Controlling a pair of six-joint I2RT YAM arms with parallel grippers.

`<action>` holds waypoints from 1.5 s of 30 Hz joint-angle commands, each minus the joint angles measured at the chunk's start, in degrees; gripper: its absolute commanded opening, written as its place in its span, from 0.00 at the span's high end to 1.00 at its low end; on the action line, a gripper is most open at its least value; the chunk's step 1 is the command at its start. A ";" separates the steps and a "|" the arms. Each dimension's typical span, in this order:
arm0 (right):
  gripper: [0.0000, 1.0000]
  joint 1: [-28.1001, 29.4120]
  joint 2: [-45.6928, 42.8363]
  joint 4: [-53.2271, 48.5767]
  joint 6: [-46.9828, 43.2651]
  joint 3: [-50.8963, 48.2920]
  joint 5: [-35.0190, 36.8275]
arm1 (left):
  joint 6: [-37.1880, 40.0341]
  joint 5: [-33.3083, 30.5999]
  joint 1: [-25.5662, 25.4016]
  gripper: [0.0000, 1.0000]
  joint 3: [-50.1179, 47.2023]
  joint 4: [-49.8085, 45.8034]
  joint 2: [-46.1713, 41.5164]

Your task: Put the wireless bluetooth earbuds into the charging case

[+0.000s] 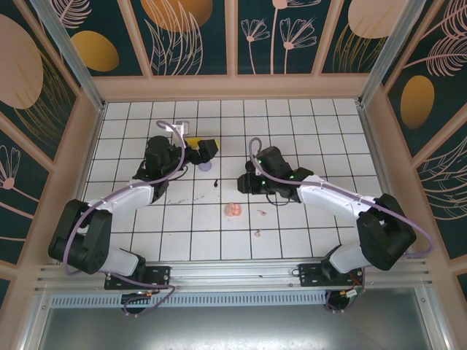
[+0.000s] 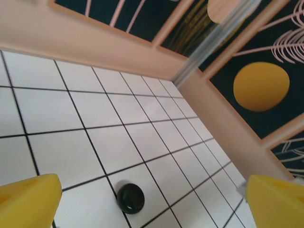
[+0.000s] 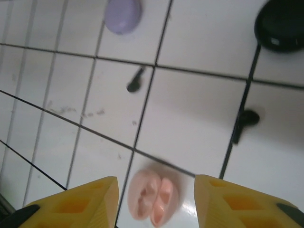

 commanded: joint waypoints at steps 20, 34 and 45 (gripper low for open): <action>0.63 12.09 10.08 -11.55 20.26 3.95 10.04 | 0.59 -22.75 1.85 0.01 -2.30 -6.33 -9.54; 0.68 13.24 15.10 -13.53 20.32 6.89 10.71 | 1.03 -20.48 1.93 0.01 -2.91 -4.17 -9.14; 0.75 13.24 18.29 -12.65 19.87 7.97 10.92 | 1.26 -20.08 1.94 0.01 -3.15 -3.51 -9.57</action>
